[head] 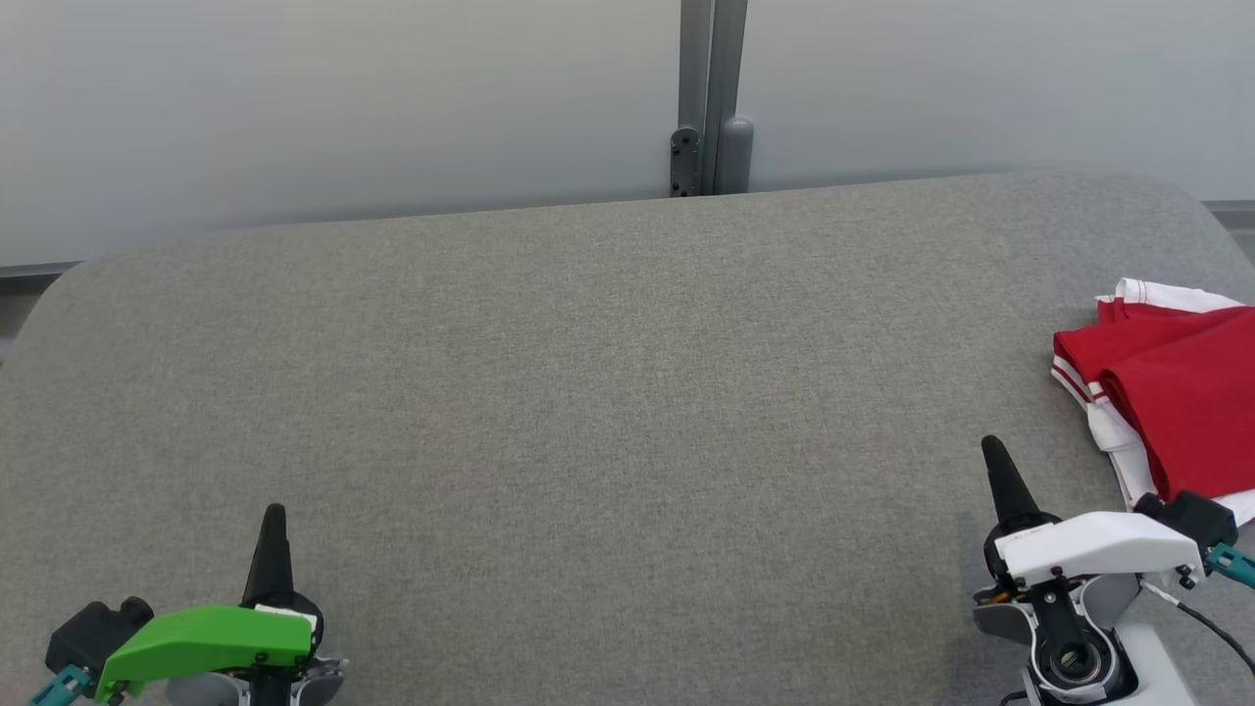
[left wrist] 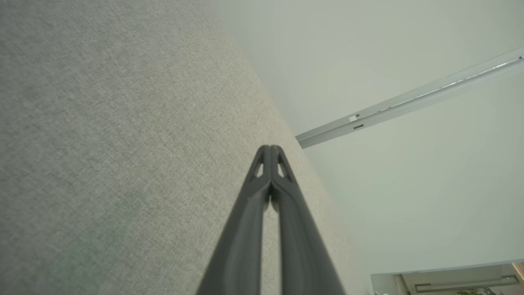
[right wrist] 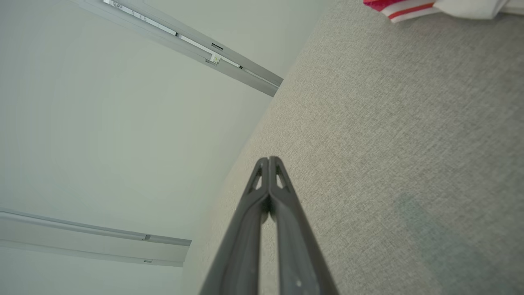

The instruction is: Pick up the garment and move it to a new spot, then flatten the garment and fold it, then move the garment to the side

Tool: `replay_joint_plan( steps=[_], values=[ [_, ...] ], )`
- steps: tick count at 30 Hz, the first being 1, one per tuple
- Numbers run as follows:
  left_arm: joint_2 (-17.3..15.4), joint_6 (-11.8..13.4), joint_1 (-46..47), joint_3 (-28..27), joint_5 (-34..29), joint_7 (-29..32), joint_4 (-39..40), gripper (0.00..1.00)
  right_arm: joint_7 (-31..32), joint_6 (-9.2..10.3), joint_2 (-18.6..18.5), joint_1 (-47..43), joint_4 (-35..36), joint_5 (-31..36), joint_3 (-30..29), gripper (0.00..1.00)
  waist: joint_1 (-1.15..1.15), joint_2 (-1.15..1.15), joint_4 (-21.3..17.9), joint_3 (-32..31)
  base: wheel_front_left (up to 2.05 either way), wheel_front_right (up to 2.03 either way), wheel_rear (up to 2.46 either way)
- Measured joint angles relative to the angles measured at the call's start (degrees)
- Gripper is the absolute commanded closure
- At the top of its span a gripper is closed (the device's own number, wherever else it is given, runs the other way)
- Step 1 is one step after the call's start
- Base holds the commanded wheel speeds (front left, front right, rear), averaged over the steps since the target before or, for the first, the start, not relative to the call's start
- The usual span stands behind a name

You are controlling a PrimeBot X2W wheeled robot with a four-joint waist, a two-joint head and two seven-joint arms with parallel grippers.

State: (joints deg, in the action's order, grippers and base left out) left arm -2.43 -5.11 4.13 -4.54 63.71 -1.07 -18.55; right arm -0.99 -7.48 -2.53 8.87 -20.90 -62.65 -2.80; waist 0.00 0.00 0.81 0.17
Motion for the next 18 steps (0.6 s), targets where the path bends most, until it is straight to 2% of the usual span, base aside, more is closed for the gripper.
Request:
replay_joint_plan(
  steps=[18],
  values=[
    [0.0,-0.9,0.5,-0.7,9.4,2.5,1.5,1.0,2.5,0.0,-0.1,-0.7,2.3,-10.0,-1.3,1.0,0.0,0.0,-0.2,0.0,0.0,0.0,0.0]
  ],
)
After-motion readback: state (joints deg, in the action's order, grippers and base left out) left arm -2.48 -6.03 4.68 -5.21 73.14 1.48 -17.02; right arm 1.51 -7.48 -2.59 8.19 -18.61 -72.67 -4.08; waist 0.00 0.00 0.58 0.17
